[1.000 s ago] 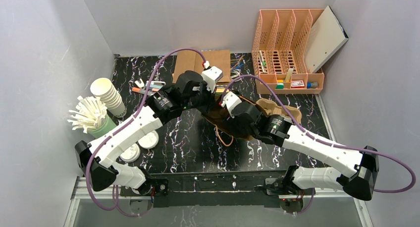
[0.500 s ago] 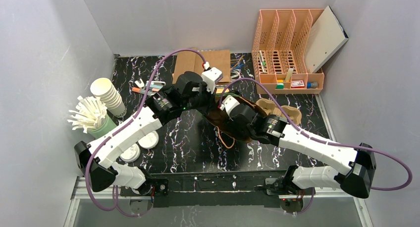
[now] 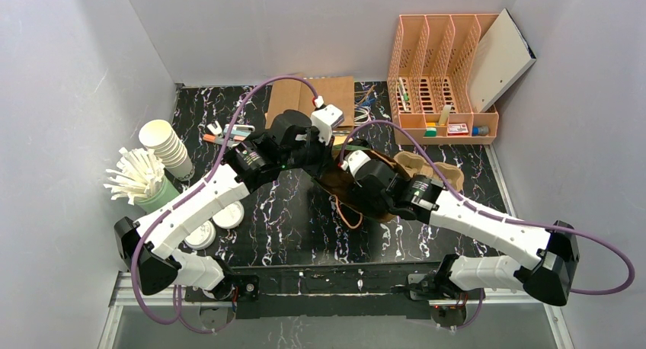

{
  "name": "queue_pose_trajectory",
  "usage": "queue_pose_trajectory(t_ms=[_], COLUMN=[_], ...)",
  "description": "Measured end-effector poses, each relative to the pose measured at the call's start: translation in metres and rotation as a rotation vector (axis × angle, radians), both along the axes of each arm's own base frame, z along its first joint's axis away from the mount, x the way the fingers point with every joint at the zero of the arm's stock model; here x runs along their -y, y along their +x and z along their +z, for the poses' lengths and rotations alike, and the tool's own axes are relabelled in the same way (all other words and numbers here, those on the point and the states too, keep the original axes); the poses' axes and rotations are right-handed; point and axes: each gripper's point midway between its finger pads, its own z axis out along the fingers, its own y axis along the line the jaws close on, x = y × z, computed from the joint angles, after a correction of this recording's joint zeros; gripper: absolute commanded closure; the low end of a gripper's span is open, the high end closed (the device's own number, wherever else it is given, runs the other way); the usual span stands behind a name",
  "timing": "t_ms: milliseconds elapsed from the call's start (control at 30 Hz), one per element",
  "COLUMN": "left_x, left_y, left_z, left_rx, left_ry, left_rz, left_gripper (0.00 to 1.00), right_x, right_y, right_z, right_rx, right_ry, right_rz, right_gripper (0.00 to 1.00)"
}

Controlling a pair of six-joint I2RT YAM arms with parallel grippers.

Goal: Pack the takeout coffee
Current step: Place the coffee cup on the cup tray.

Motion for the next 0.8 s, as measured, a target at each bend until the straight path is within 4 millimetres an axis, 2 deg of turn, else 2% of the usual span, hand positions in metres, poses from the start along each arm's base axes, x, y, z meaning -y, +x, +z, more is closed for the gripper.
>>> queue_pose_trajectory(t_ms=[467, 800], left_x=[0.0, -0.004], left_y=[-0.003, 0.0], left_z=[-0.002, -0.004], left_rx=[-0.004, -0.021], left_ry=[0.007, 0.01], left_rz=[-0.02, 0.006], left_gripper=[1.0, 1.0], right_x=[0.004, -0.01], right_y=[0.002, 0.015], right_z=[-0.004, -0.007], right_rx=[-0.033, -0.073], right_ry=[-0.019, -0.072], right_rz=[0.01, 0.06], right_gripper=[0.93, 0.93])
